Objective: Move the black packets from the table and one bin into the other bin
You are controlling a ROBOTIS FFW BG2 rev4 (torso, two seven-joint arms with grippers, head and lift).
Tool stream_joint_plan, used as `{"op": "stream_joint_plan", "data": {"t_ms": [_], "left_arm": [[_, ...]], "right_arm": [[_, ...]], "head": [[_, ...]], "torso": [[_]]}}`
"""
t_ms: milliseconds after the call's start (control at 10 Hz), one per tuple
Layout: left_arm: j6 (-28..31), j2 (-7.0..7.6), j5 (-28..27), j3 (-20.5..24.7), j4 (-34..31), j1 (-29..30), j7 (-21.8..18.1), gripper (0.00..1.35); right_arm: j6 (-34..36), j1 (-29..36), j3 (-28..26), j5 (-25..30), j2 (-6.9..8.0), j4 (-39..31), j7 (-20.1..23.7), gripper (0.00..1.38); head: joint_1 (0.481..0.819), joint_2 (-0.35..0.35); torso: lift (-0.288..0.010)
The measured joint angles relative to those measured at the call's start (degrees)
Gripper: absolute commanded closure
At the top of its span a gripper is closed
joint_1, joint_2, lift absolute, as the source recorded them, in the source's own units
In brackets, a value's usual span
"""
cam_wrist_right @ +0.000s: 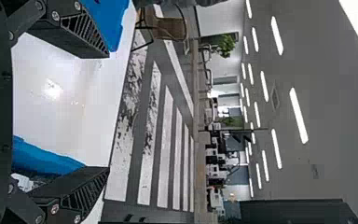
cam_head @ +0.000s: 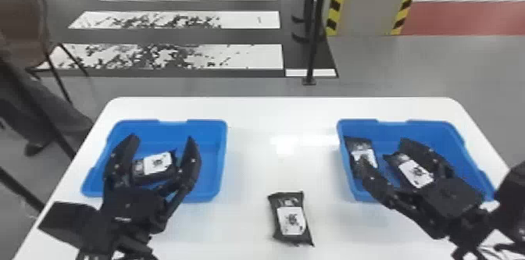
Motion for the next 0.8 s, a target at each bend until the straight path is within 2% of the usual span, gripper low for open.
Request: {"op": "stream_joint_plan", "data": {"t_ms": [200,400,600,800], "left_arm": [[0.06,-0.07,0.00,0.18,0.00,-0.07,0.00,0.14],[0.25,-0.09,0.00,0.11,0.00,-0.24,0.00,0.14],[0.43,-0.09,0.10,0.10,0.00,-0.35,0.00,0.14],[0.68,-0.09,0.25,0.10,0.00,-0.48,0.00,0.14]], "right_arm": [[10.20,-4.59,3.84,1.97,-1.74,1.72,3.45,0.17],[16.26,-11.41,9.64,3.34,-3.75,6.93,8.23,0.17],[20.90,-16.88,14.07,5.82,-4.67,11.03,11.68,0.16],[24.91,-21.05,17.48,7.89,-5.10,14.35,13.15,0.16]], "head": [[0.695,0.073],[0.695,0.133],[0.695,0.162],[0.695,0.177]], "torso": [[-0.110],[-0.110],[-0.110],[-0.110]]}}
